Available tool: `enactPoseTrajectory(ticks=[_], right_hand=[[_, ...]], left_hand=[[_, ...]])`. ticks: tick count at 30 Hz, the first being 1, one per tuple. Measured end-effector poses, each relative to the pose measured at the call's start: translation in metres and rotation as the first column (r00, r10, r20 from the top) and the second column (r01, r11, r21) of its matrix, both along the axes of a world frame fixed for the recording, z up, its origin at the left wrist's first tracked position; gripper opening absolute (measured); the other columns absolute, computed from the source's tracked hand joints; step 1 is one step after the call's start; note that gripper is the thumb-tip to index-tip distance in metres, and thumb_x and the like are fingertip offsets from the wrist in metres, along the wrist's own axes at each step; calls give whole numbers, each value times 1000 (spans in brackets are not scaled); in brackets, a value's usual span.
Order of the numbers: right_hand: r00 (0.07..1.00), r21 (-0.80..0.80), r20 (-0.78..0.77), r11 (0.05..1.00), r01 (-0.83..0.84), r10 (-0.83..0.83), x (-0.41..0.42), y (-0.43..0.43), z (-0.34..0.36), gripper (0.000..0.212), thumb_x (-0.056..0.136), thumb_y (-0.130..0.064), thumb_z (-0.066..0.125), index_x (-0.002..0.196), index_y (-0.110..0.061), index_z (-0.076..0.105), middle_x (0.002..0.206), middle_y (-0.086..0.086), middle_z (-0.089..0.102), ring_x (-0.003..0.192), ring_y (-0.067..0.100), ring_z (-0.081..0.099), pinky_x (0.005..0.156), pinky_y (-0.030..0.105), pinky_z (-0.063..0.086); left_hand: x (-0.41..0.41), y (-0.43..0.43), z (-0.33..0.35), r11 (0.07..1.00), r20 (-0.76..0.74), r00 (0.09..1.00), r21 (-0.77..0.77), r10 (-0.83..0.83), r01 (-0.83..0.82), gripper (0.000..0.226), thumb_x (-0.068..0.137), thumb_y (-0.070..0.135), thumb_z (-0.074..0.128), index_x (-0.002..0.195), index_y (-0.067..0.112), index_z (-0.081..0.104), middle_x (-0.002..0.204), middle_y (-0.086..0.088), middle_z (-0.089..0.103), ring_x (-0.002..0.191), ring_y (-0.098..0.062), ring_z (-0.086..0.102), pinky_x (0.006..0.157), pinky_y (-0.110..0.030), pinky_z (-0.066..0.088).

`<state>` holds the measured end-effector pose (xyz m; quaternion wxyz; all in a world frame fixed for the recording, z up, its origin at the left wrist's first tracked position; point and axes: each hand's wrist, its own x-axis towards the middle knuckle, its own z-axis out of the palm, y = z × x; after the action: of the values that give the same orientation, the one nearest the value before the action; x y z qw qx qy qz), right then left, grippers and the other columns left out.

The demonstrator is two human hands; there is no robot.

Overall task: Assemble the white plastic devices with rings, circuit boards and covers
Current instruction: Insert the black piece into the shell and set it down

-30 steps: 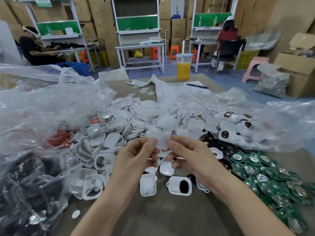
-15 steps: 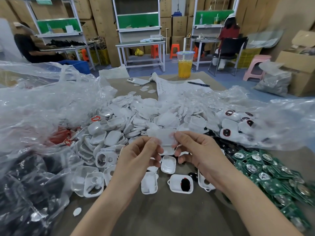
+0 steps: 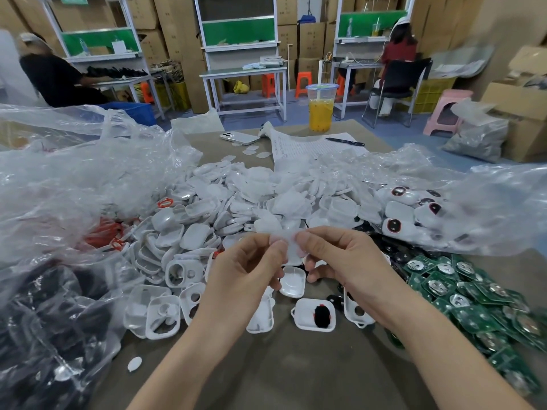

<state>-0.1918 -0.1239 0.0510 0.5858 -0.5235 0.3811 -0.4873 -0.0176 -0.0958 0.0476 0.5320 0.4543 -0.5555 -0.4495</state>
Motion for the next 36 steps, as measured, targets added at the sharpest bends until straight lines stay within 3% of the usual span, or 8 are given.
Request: enactPoseTrajectory(ticks=[5,10,16,18,21,25,30,36], right_hand=[[999,-22,-38,1000,-6,5,-2,1,1,21,80,-34,76,93,-18,81,79,0,72,65,11,60,61,22,53],[995,-55,-103,998,-18,13,-2,1,-1,8,89,-17,74,95,-17,79,78,-1,74,63,10,62,61,21,55],[979,-92,-204,996,-12,-8,-2,1,-3,11,83,-29,80,94,-27,78,77,6,70,65,14,62,61,23,55],[974,-101,-225,995,-19,-5,-1,0,-6,7,85,-27,80,91,-28,77,75,4,69,66,13,63,62,23,55],[976,-90,-217,995,-43,23,0,0,-7,8,85,-24,80,91,-24,76,75,1,70,67,11,65,62,23,55],[978,-125,-210,992,-16,-11,2,3,-4,27,74,-44,80,91,-23,77,79,1,72,67,12,67,61,23,56],[969,-188,-229,981,51,-95,0,4,-2,20,74,-47,77,84,-29,78,76,5,73,55,9,62,56,18,51],[946,-193,-312,981,28,-89,-3,4,-4,10,85,-36,77,82,-26,76,66,-8,68,57,6,57,56,21,50]], left_hand=[[0,-2,1,1000,5,1000,-14,19,-19,18,96,29,66,80,27,74,69,4,66,62,-11,61,62,-17,50],[1,-3,-1,998,19,998,-21,53,-53,20,97,31,64,81,30,74,65,3,63,60,-10,58,60,-16,48],[-6,2,-2,995,132,990,-93,51,-38,20,100,28,59,92,40,73,76,22,71,67,4,61,66,-8,45],[-7,1,-3,993,108,990,-92,90,-81,12,100,26,61,100,36,69,84,21,73,72,2,64,72,-17,49],[-5,-2,-5,985,85,984,-92,155,-147,22,96,26,65,108,44,62,88,13,70,76,-6,67,74,-29,53],[-2,0,-5,985,137,981,-124,135,-118,24,95,30,67,111,47,60,90,14,71,78,-4,67,73,-26,53],[-4,0,-7,990,202,975,-125,96,-71,28,95,38,68,109,59,56,93,16,70,83,-8,66,85,-37,53],[0,0,-4,985,126,985,-141,121,-103,38,96,23,66,108,58,58,89,15,71,75,-1,63,70,-12,49]])
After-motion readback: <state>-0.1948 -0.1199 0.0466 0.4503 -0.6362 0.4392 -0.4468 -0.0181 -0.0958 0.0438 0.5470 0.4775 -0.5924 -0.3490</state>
